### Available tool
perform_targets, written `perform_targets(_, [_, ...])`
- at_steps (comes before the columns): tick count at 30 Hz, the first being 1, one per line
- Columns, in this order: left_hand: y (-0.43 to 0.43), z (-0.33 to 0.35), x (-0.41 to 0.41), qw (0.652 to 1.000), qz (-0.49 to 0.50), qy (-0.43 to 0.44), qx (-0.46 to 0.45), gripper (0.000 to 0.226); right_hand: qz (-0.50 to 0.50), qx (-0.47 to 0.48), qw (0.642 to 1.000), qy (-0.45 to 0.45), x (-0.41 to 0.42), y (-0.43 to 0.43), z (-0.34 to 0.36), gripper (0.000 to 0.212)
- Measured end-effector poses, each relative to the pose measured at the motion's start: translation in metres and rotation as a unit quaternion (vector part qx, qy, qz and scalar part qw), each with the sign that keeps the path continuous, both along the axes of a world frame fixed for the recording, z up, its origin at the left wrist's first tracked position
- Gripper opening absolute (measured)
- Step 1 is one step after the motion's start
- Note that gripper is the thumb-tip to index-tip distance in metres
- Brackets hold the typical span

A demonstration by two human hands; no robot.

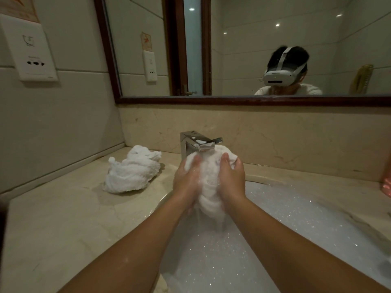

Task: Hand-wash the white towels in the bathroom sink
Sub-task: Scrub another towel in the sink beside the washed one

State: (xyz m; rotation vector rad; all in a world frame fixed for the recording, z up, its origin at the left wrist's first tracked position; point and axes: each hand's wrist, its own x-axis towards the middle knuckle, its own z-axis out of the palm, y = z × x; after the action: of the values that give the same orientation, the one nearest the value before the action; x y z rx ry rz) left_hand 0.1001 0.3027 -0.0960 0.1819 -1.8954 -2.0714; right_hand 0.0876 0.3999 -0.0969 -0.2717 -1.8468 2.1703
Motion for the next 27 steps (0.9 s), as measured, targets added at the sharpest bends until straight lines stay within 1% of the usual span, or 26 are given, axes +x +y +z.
perform_targets(2, [-0.002, 0.001, 0.001, 0.999, 0.022, 0.026, -0.020, 0.041, 0.021, 0.005, 1.000, -0.017, -0.003, -0.004, -0.003, 0.045])
perform_targets(3, [-0.002, 0.002, 0.002, 0.998, 0.030, 0.033, -0.033, 0.042, 0.034, 0.003, 0.999, -0.023, -0.002, -0.005, -0.002, 0.043])
perform_targets(4, [-0.002, 0.003, 0.004, 0.998, 0.033, 0.040, -0.045, 0.034, 0.043, 0.000, 0.999, -0.030, -0.002, -0.006, -0.002, 0.041])
perform_targets(6, [-0.001, 0.009, 0.011, 0.997, 0.020, 0.053, -0.046, 0.011, 0.067, -0.021, 0.996, -0.053, -0.001, -0.006, -0.001, 0.042])
perform_targets(8, [-0.001, 0.012, 0.016, 0.997, 0.002, 0.072, -0.031, 0.004, 0.092, -0.064, 0.990, -0.082, 0.003, -0.009, 0.002, 0.046])
perform_targets(10, [-0.001, 0.011, 0.012, 0.996, 0.013, 0.087, -0.021, 0.002, 0.099, -0.087, 0.987, -0.092, 0.004, -0.010, 0.002, 0.049])
perform_targets(12, [-0.001, 0.008, 0.007, 0.995, 0.040, 0.092, -0.010, 0.004, 0.078, -0.103, 0.987, -0.098, 0.001, -0.010, -0.002, 0.062])
perform_targets(13, [-0.001, 0.007, 0.005, 0.994, 0.052, 0.097, -0.007, 0.003, 0.050, -0.107, 0.987, -0.106, -0.005, -0.010, -0.006, 0.070])
perform_targets(15, [-0.001, 0.005, 0.002, 0.992, 0.069, 0.108, -0.010, 0.018, 0.014, -0.117, 0.983, -0.141, -0.027, -0.011, -0.025, 0.084])
perform_targets(16, [0.000, 0.005, 0.001, 0.991, 0.078, 0.110, -0.009, 0.023, 0.020, -0.125, 0.978, -0.168, -0.041, -0.010, -0.038, 0.095])
perform_targets(18, [-0.001, 0.004, 0.000, 0.990, 0.081, 0.111, -0.003, 0.023, 0.055, -0.162, 0.958, -0.229, -0.049, -0.012, -0.048, 0.116])
perform_targets(19, [-0.001, 0.004, 0.001, 0.991, 0.077, 0.113, 0.001, 0.022, 0.084, -0.194, 0.947, -0.244, -0.044, -0.013, -0.045, 0.118])
perform_targets(20, [-0.001, 0.004, 0.001, 0.991, 0.072, 0.111, 0.002, 0.021, 0.115, -0.214, 0.938, -0.247, -0.034, -0.013, -0.037, 0.112])
perform_targets(21, [-0.002, 0.006, 0.003, 0.992, 0.064, 0.108, 0.000, 0.021, 0.133, -0.216, 0.938, -0.234, -0.019, -0.012, -0.024, 0.102])
perform_targets(22, [-0.004, 0.006, 0.003, 0.993, 0.058, 0.103, -0.002, 0.019, 0.136, -0.205, 0.945, -0.214, -0.013, -0.010, -0.014, 0.094])
perform_targets(24, [-0.008, 0.007, 0.004, 0.995, 0.047, 0.090, 0.007, 0.010, 0.110, -0.183, 0.962, -0.169, -0.010, -0.003, -0.007, 0.081])
perform_targets(25, [-0.009, 0.007, 0.004, 0.996, 0.042, 0.081, 0.015, 0.009, 0.103, -0.182, 0.966, -0.154, -0.010, -0.001, -0.007, 0.077])
perform_targets(27, [-0.011, 0.007, 0.004, 0.997, 0.032, 0.068, 0.028, 0.010, 0.084, -0.175, 0.972, -0.132, -0.023, -0.002, -0.017, 0.085])
